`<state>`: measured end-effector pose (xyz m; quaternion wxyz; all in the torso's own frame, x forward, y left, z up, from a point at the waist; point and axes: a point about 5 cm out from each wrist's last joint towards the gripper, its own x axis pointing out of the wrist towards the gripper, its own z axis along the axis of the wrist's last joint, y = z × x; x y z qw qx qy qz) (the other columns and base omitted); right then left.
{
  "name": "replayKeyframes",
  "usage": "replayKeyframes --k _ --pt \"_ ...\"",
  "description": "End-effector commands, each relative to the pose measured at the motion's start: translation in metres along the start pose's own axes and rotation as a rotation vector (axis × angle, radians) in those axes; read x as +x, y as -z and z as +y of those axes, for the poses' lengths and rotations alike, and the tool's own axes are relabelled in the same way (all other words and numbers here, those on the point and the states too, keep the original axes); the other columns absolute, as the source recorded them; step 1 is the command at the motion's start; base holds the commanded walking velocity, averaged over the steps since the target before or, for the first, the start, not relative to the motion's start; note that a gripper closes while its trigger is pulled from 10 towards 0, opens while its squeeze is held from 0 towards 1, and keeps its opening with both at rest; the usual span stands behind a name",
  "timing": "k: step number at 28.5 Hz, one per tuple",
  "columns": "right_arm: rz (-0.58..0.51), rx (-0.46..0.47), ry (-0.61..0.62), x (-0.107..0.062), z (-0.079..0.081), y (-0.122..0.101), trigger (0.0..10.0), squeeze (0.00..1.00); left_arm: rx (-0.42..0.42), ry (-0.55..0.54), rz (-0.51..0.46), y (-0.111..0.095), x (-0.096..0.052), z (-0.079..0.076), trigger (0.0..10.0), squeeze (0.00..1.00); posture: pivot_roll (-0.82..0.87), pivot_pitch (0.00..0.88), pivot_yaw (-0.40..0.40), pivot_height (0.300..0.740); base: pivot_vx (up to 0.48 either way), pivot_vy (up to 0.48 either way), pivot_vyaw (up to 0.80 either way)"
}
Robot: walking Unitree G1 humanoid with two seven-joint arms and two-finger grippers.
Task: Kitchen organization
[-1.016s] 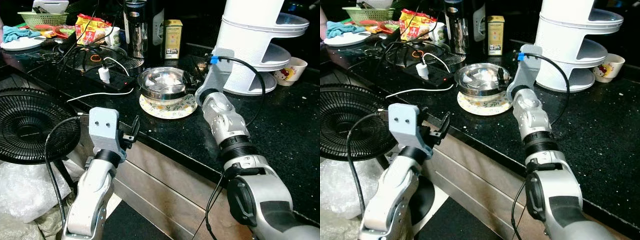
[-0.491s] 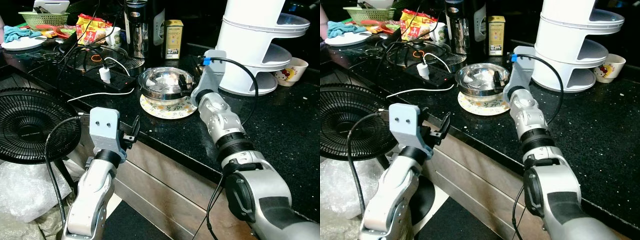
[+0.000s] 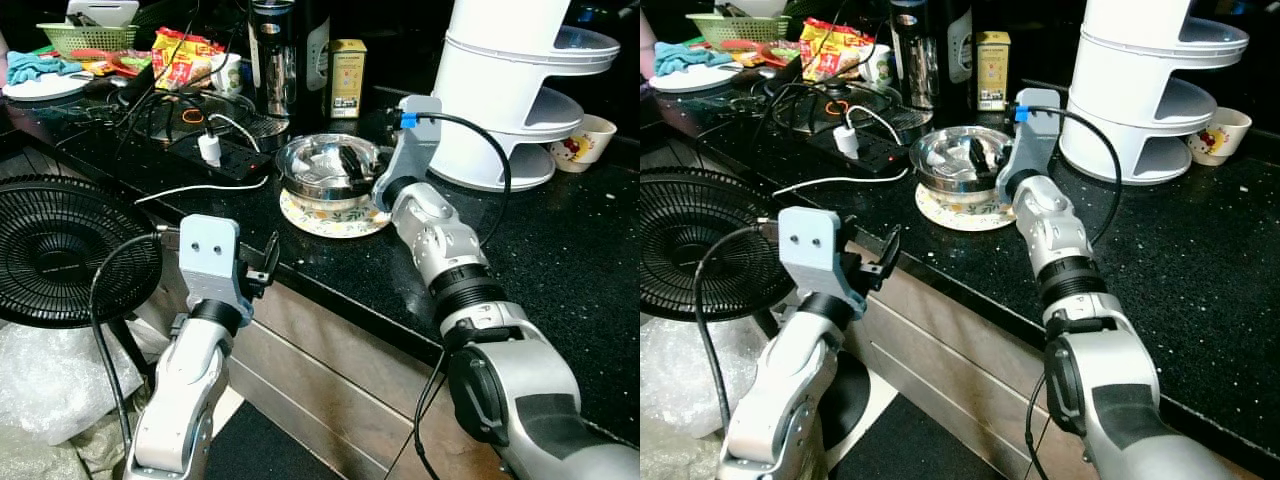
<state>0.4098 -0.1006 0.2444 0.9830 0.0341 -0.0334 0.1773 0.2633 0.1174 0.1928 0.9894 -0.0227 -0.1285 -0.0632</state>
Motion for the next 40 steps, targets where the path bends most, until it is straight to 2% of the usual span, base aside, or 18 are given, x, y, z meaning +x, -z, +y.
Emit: replayKeyframes --k 1,5,9,12,18,23,26,31,36,40 --pt "0.016 -0.033 -0.014 -0.001 0.001 0.004 10.0 0.00 0.013 -0.003 0.002 -0.001 0.000 0.000 10.0 0.00 0.09 0.000 0.004 0.740 0.000 0.000 0.00" --pt "0.014 -0.111 -0.027 -0.002 0.002 0.007 10.0 0.00 0.014 -0.003 0.002 -0.002 0.001 0.003 10.0 0.00 0.08 0.000 0.008 0.740 0.000 0.000 0.00" --pt "0.022 -0.125 0.000 -0.004 -0.002 0.010 10.0 0.00 0.015 -0.004 0.001 -0.002 0.001 0.002 10.0 0.00 0.09 0.000 0.006 0.740 0.000 0.000 0.00" --pt "0.009 -0.102 0.026 -0.006 -0.008 0.010 10.0 0.00 0.014 -0.006 0.000 -0.002 0.001 0.002 10.0 0.00 0.09 0.000 0.005 0.740 0.000 0.000 0.00" --pt "-0.070 -0.018 0.068 -0.007 -0.017 -0.005 10.0 0.00 0.014 -0.006 0.001 -0.002 0.001 0.002 10.0 0.00 0.08 0.000 0.008 0.740 0.000 0.000 0.00" --pt "-0.158 0.103 0.098 -0.009 -0.026 -0.018 10.0 0.00 0.013 -0.006 0.002 -0.002 0.001 0.001 10.0 0.00 0.08 0.000 0.006 0.740 0.000 0.000 0.00" --pt "-0.153 0.088 0.133 -0.010 -0.032 -0.018 10.0 0.00 0.013 -0.006 0.001 -0.002 0.001 0.001 10.0 0.00 0.08 0.000 0.006 0.740 0.000 0.000 0.00" --pt "-0.057 0.040 0.168 -0.010 -0.036 -0.004 10.0 0.00 0.014 -0.007 0.002 -0.002 0.001 0.002 10.0 0.00 0.09 0.000 0.007 0.740 0.000 0.000 0.00" --pt "0.019 0.017 0.082 -0.009 -0.025 0.009 10.0 0.00 0.016 -0.004 0.004 -0.002 0.001 0.002 10.0 0.00 0.09 0.000 0.010 0.740 0.000 0.000 0.00" --pt "0.030 0.024 0.060 -0.008 -0.021 0.012 10.0 0.00 0.016 -0.005 0.005 -0.001 0.001 0.002 10.0 0.00 0.09 0.000 0.010 0.740 0.000 0.000 0.00"
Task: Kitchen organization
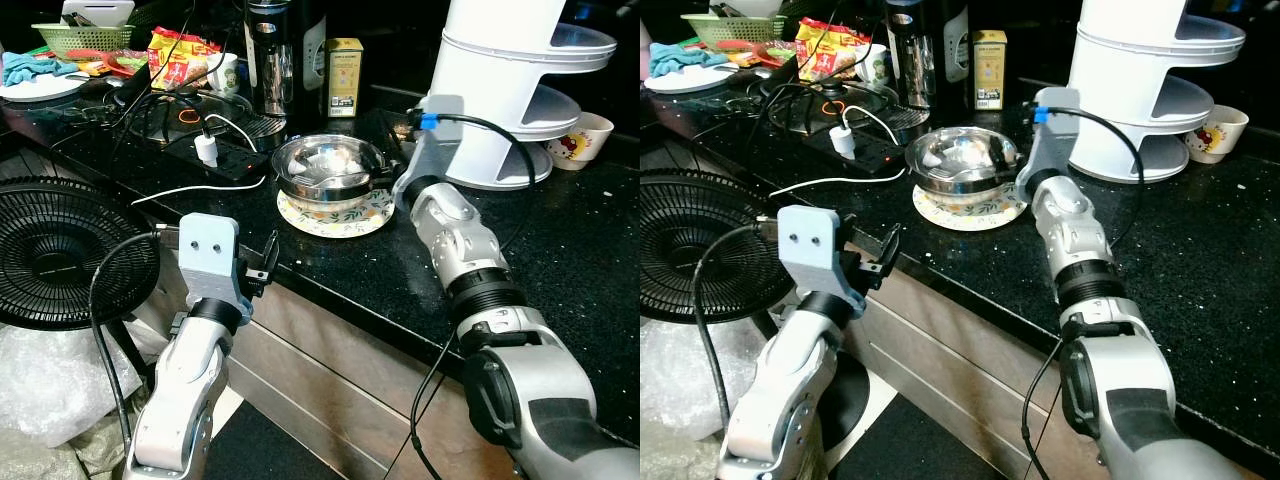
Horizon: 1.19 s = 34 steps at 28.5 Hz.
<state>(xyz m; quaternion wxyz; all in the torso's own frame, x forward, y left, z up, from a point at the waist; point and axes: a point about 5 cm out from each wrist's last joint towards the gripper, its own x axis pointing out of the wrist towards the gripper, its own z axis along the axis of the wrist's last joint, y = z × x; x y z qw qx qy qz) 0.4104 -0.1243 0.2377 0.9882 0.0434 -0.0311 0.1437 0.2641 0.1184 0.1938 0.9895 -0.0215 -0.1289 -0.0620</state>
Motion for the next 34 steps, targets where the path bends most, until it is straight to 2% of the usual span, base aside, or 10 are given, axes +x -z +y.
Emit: replayKeyframes --k 1,7,13,27,32,33,34 --pt "0.032 0.011 -0.018 0.000 0.003 0.007 10.0 0.00 0.014 -0.004 0.005 -0.001 0.000 0.000 10.0 0.00 0.09 0.000 0.009 0.740 0.000 0.000 0.00" --pt "0.034 0.031 -0.068 0.000 0.008 0.007 10.0 0.00 0.014 -0.004 0.006 -0.001 0.000 0.000 10.0 0.00 0.09 0.000 0.009 0.740 0.000 0.000 0.00" --pt "0.040 -0.003 -0.174 -0.005 0.016 0.011 10.0 0.00 0.012 -0.002 0.008 0.000 0.000 0.000 10.0 0.00 0.08 0.000 0.008 0.740 0.000 0.000 0.00" --pt "0.055 0.014 -0.180 -0.008 0.011 0.015 10.0 0.00 0.014 -0.001 0.008 0.000 0.000 0.000 10.0 0.00 0.08 0.000 0.009 0.740 0.000 0.000 0.00" --pt "0.039 0.050 -0.175 -0.010 0.006 0.015 10.0 0.00 0.013 -0.004 0.006 0.000 0.000 0.000 10.0 0.00 0.09 0.000 0.008 0.740 0.000 0.000 0.00" --pt "0.036 0.061 -0.169 -0.011 0.005 0.016 2.9 0.00 0.012 -0.004 0.006 0.000 0.000 0.000 10.0 0.00 0.09 0.000 0.008 0.740 0.000 0.000 0.00" --pt "0.036 0.070 -0.163 -0.011 0.004 0.016 0.0 0.00 0.012 -0.004 0.006 0.000 0.000 0.000 10.0 0.00 0.09 0.000 0.008 0.740 0.000 0.000 0.00"
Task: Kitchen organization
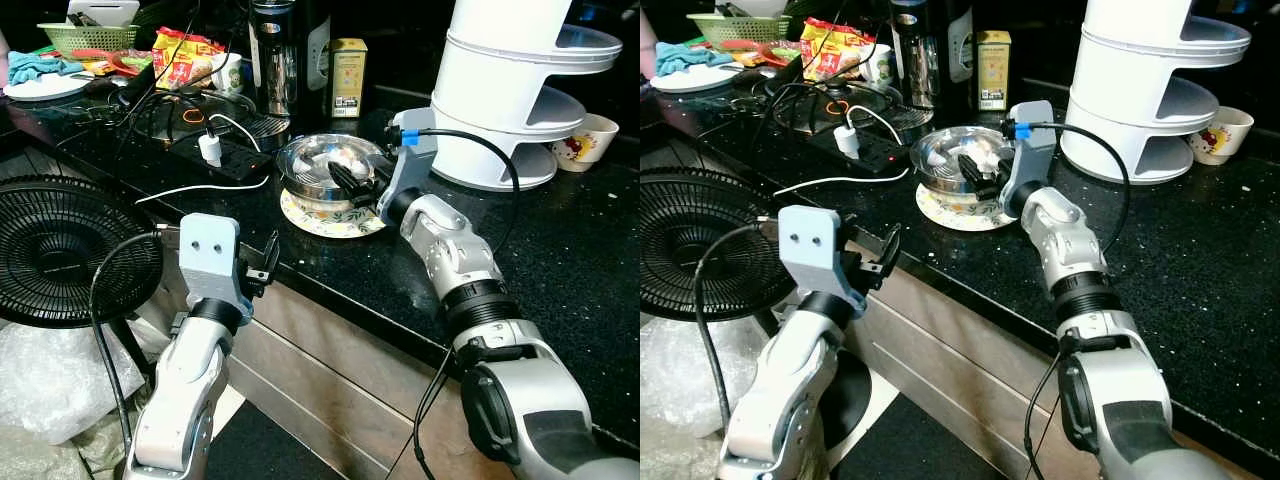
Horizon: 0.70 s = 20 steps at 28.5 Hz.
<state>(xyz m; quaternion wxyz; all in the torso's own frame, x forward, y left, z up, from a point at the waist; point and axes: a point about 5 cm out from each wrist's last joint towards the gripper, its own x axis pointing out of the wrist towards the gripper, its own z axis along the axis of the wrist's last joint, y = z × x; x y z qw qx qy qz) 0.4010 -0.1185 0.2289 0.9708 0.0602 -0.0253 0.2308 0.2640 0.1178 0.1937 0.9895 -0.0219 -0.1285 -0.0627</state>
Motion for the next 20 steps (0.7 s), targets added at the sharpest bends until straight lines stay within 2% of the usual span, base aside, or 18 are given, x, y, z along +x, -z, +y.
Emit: replayKeyframes --k 1,15,18,20 --pt "0.015 0.037 0.011 -0.003 -0.004 0.007 0.0 0.00 0.012 -0.006 0.006 0.000 0.000 0.001 10.0 0.00 0.09 0.000 0.008 0.740 0.000 0.000 0.00" --pt "-0.043 0.072 -0.019 -0.003 0.000 -0.004 0.0 0.00 0.013 -0.008 0.006 0.000 0.000 0.001 10.0 0.00 0.08 0.000 0.012 0.740 0.000 0.000 0.00" --pt "-0.098 0.109 -0.025 -0.003 0.000 -0.013 0.0 0.00 0.013 -0.009 0.005 -0.001 0.000 0.001 10.0 0.00 0.08 0.000 0.012 0.740 0.000 0.000 0.00" --pt "-0.155 0.171 -0.041 -0.004 -0.001 -0.022 0.0 0.00 0.013 -0.009 0.005 -0.001 0.000 0.001 10.0 0.00 0.09 0.000 0.013 0.740 0.000 0.000 0.00"
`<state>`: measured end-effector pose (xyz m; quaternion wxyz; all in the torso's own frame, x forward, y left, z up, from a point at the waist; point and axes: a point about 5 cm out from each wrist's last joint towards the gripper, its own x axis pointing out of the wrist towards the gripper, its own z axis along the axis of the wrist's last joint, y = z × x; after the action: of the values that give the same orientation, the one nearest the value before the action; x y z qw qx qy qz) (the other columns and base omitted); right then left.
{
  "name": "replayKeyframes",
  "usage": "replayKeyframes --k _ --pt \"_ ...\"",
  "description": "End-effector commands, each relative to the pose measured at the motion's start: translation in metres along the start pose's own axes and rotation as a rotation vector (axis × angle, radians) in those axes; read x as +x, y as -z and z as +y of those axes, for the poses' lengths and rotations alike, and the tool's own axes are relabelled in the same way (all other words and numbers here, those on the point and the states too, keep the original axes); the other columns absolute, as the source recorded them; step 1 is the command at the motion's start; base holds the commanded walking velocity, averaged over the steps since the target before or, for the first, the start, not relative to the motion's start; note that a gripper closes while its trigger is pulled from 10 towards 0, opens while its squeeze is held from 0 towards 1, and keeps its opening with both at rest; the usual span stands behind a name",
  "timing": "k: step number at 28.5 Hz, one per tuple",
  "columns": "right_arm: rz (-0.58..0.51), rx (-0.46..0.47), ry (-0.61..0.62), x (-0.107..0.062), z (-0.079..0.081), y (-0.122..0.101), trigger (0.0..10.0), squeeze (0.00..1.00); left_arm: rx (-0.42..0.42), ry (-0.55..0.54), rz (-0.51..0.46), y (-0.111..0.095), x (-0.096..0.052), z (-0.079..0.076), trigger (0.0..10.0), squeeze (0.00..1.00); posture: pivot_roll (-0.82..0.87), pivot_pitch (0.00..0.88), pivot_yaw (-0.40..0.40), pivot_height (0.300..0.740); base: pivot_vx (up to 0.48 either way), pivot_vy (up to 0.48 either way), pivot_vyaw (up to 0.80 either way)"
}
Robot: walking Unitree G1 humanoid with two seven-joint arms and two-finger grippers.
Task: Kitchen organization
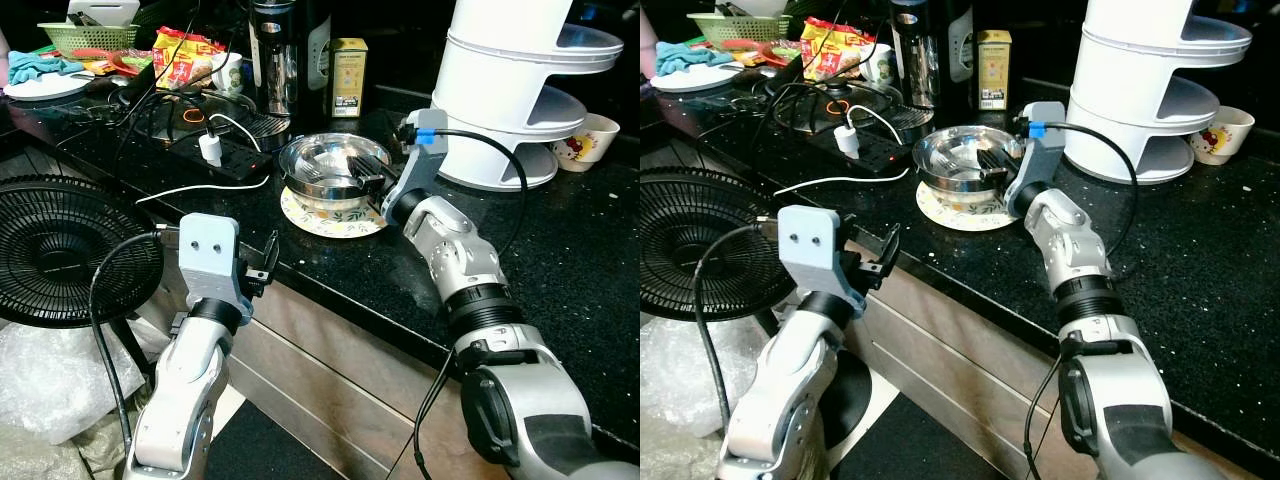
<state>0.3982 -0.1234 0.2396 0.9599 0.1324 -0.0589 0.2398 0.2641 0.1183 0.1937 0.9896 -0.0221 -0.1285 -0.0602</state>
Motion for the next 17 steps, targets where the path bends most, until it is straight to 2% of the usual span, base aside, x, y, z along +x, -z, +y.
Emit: replayKeyframes --k 1,3,4,5,7,8,9,14,15,17 --pt "-0.056 0.045 -0.019 0.001 0.002 -0.010 0.0 0.00 0.013 -0.004 0.005 -0.001 0.000 0.001 10.0 0.00 0.09 0.000 0.013 0.740 0.000 0.000 0.00" --pt "-0.113 0.110 -0.047 -0.001 0.002 -0.020 0.0 0.00 0.013 -0.004 0.004 0.000 0.000 0.001 10.0 0.00 0.09 0.000 0.013 0.740 0.000 0.000 0.00" --pt "-0.113 0.110 -0.047 -0.001 0.002 -0.020 0.0 0.00 0.013 -0.004 0.004 0.000 0.000 0.001 10.0 0.00 0.09 0.000 0.013 0.740 0.000 0.000 0.00" --pt "-0.158 0.154 -0.075 -0.003 0.000 -0.030 0.0 0.00 0.013 -0.004 0.004 -0.001 0.000 0.001 10.0 0.00 0.08 0.000 0.012 0.740 0.000 0.000 0.00" --pt "-0.182 0.163 -0.089 -0.006 -0.003 -0.036 0.0 0.00 0.013 -0.003 0.002 -0.001 0.000 0.001 10.0 0.00 0.08 0.000 0.009 0.740 0.000 0.000 0.00" --pt "-0.193 0.161 -0.093 -0.009 -0.006 -0.039 2.6 0.00 0.012 -0.003 0.000 -0.002 0.000 0.001 10.0 0.00 0.08 0.000 0.009 0.740 0.000 0.000 0.00" --pt "-0.220 0.181 -0.089 -0.015 -0.014 -0.043 10.0 0.00 0.006 -0.010 -0.017 -0.005 0.002 0.003 10.0 0.00 0.08 0.000 0.009 0.740 0.000 0.000 0.00" --pt "-0.245 0.208 -0.087 -0.021 -0.021 -0.046 10.0 0.00 -0.002 -0.012 -0.036 -0.009 0.004 0.004 10.0 0.00 0.08 0.000 0.007 0.740 0.000 0.000 0.00" --pt "-0.310 0.271 -0.119 -0.031 -0.025 -0.052 10.0 0.00 -0.020 0.011 -0.068 -0.015 0.007 0.002 10.0 0.00 0.07 0.000 0.011 0.740 0.000 0.000 -0.77" --pt "-0.368 0.327 -0.146 -0.038 -0.030 -0.058 10.0 0.00 -0.034 0.042 -0.099 -0.019 0.008 -0.002 10.0 0.00 0.07 0.000 0.011 0.740 0.000 0.000 -0.77"
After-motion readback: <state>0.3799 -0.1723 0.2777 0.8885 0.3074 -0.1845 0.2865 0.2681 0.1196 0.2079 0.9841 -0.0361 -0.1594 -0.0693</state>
